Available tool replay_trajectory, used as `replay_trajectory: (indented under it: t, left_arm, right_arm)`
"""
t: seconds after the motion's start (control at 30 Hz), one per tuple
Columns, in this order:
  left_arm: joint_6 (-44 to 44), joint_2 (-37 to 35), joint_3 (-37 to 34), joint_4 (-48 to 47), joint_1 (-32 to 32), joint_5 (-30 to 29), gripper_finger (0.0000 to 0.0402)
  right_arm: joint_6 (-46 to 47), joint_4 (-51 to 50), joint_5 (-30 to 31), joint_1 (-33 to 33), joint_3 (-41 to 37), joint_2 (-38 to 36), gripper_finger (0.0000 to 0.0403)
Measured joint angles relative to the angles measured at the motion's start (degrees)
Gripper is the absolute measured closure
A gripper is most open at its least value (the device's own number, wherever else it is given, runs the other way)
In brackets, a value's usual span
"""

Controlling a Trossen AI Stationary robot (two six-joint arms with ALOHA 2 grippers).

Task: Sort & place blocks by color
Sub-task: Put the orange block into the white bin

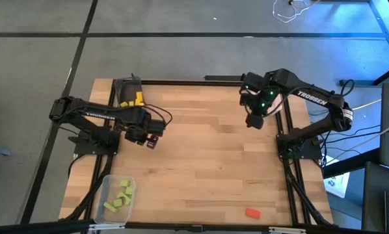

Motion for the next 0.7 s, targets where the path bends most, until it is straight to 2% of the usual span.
replay_trajectory:
  t: [0.17, 0.27, 0.37, 0.47, 0.53, 0.7]
  left_arm:
    - [4.36, -0.04, 0.0, 0.03, -0.82, -1.77, 0.0331]
    - [5.68, -0.04, 0.0, 0.03, -1.01, -2.81, 0.0331]
    - [6.95, -0.04, 0.0, 0.03, -1.02, -4.43, 0.0331]
    - [8.2, -0.04, 0.0, 0.04, -1.11, -5.67, 0.0331]
    - [9.54, -0.04, 0.0, 0.05, -1.11, -6.13, 0.0331]
    - [10.09, -0.04, 0.0, 0.13, -1.11, -7.05, 0.0331]
  right_arm:
    - [-5.79, 0.26, -0.43, 1.93, -2.39, 0.0, 0.0236]
    - [-1.72, 0.3, -0.11, 2.87, -5.24, 0.02, 0.0236]
    - [-2.98, -1.97, -4.39, 5.71, -9.0, -0.16, 0.0236]
    - [-5.77, -1.29, -10.0, 11.53, -13.51, -0.89, 0.0236]
    - [-5.66, -0.39, -11.45, 16.38, -16.07, -1.05, 0.0236]
    - [5.1, 7.58, -12.17, 28.77, -20.55, -1.05, 0.0236]
